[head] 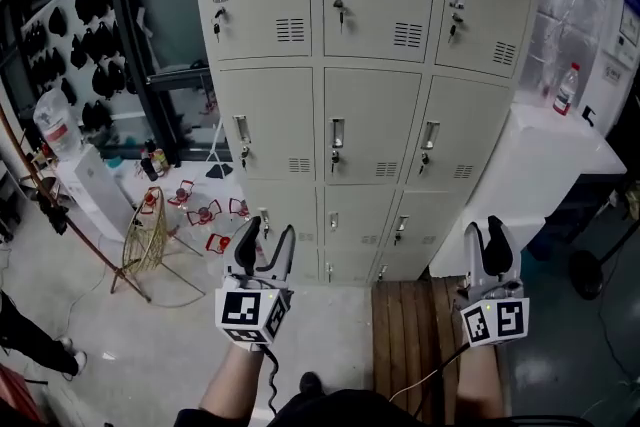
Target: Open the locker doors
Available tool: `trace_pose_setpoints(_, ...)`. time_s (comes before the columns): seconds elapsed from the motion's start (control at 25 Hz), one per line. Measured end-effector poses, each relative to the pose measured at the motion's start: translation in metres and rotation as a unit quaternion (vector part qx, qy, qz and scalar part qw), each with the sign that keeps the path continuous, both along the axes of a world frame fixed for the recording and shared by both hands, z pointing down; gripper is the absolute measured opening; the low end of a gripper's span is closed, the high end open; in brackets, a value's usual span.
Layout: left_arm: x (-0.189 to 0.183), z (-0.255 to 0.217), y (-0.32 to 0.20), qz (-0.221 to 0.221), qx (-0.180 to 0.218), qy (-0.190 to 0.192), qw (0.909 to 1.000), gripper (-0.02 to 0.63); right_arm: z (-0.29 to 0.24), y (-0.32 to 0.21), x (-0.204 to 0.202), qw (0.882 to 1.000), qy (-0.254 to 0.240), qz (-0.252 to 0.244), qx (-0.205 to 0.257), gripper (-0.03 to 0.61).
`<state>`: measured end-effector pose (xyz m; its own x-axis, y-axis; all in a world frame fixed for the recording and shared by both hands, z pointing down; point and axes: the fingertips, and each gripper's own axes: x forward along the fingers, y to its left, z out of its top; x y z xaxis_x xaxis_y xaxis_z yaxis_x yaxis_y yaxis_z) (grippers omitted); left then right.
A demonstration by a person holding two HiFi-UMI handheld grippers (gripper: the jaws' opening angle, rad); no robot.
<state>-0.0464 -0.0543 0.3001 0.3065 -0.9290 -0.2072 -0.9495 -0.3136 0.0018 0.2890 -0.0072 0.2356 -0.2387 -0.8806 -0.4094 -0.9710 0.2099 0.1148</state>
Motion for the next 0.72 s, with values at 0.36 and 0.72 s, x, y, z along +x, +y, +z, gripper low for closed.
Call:
trace_pose_setpoints(0.36, -0.057, 0.014, -0.089, 0.011, -0.007, 0.015, 0.9998, 0.233, -0.019, -0.080, -0.027, 0.999, 0.024, 0.044, 0.003, 0.153)
trace_pose_setpoints(0.72, -0.041, 0.028, -0.151, 0.036, -0.023, 0.011, 0.9990, 0.233, -0.064, -0.145, 0.001, 0.997, 0.051, 0.063, 0.018, 0.146)
